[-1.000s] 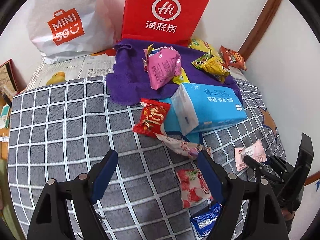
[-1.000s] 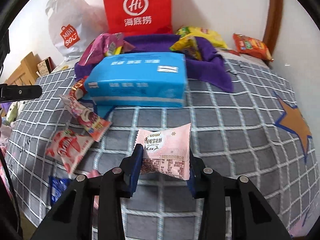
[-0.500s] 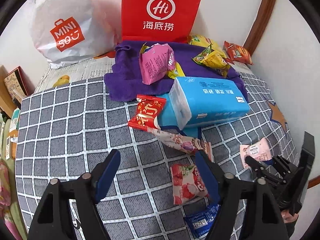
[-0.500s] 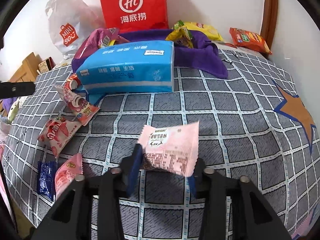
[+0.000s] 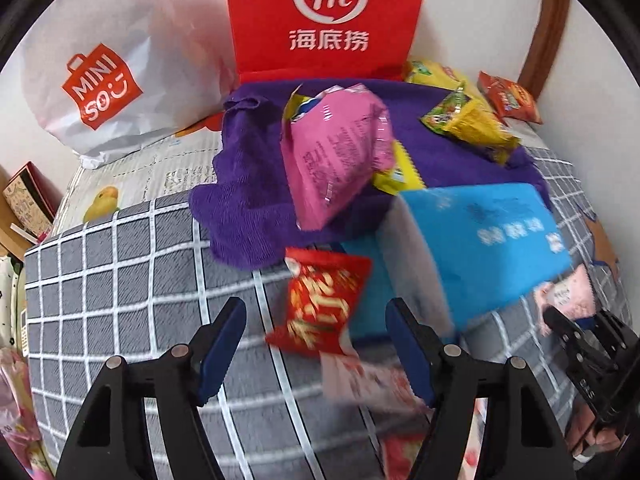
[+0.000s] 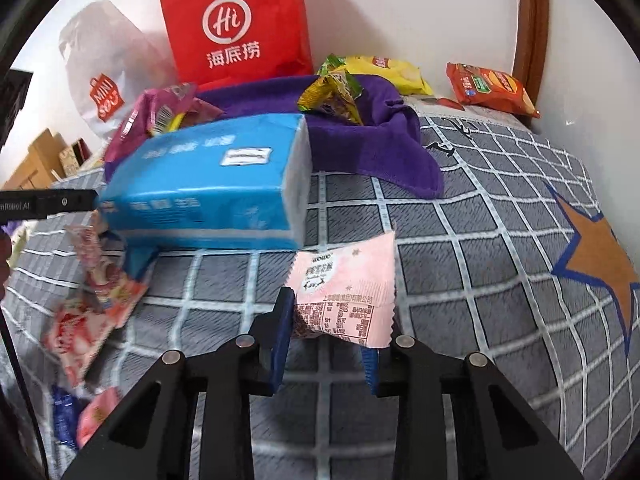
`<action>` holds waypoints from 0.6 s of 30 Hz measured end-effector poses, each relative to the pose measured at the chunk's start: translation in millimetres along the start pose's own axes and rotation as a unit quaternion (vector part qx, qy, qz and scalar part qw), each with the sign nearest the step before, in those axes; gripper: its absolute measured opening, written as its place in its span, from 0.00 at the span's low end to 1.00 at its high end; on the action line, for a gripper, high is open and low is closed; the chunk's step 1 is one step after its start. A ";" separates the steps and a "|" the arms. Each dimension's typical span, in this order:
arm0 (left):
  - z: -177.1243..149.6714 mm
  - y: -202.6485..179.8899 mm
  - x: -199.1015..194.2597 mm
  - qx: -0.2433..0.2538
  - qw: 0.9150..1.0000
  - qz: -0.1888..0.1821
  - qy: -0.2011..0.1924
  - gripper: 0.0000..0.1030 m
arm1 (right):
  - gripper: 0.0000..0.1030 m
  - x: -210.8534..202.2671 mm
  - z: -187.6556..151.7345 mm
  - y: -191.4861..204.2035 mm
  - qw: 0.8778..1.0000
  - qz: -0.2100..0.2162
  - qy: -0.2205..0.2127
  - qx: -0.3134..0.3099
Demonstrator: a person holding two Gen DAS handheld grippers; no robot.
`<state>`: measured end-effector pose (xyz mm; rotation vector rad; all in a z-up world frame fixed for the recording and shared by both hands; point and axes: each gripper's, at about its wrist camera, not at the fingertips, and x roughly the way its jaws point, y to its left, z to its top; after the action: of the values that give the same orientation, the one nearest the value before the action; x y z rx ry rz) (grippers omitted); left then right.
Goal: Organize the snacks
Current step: 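Grasp the pale pink snack with the right tool while the left tool grasps the red-gold packet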
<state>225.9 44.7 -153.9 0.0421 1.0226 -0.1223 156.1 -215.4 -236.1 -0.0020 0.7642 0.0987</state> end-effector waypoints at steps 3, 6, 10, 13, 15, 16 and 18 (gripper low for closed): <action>1.4 3.9 13.8 -0.008 1.000 -0.004 -0.001 0.68 | 0.31 2.8 4.3 -0.6 1.000 0.000 -0.002 -0.001; -1.1 5.0 25.5 -0.005 1.000 -0.014 -0.001 0.57 | 0.31 4.5 4.4 -2.8 1.000 0.004 -0.001 0.004; -5.6 1.8 30.9 0.002 1.000 -0.019 -0.013 0.48 | 0.31 5.2 4.0 -1.4 1.000 0.001 -0.001 0.001; -7.9 0.9 30.5 0.000 0.999 -0.025 -0.023 0.42 | 0.31 5.2 4.0 -0.2 1.000 -0.003 -0.001 -0.002; -9.9 1.5 30.6 -0.001 0.999 -0.026 -0.030 0.42 | 0.31 5.4 4.2 -0.7 1.000 0.002 -0.001 0.002; -9.7 1.8 31.0 0.000 0.999 -0.026 -0.030 0.42 | 0.31 5.5 4.1 -1.1 1.000 0.004 -0.002 0.003; -10.9 1.2 31.7 0.003 0.999 -0.026 -0.036 0.43 | 0.31 5.9 4.0 -0.2 1.000 0.001 -0.002 0.001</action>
<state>233.1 44.2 -186.7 0.0159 0.9512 -0.1733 163.2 -214.9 -237.3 0.0010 0.7612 0.1008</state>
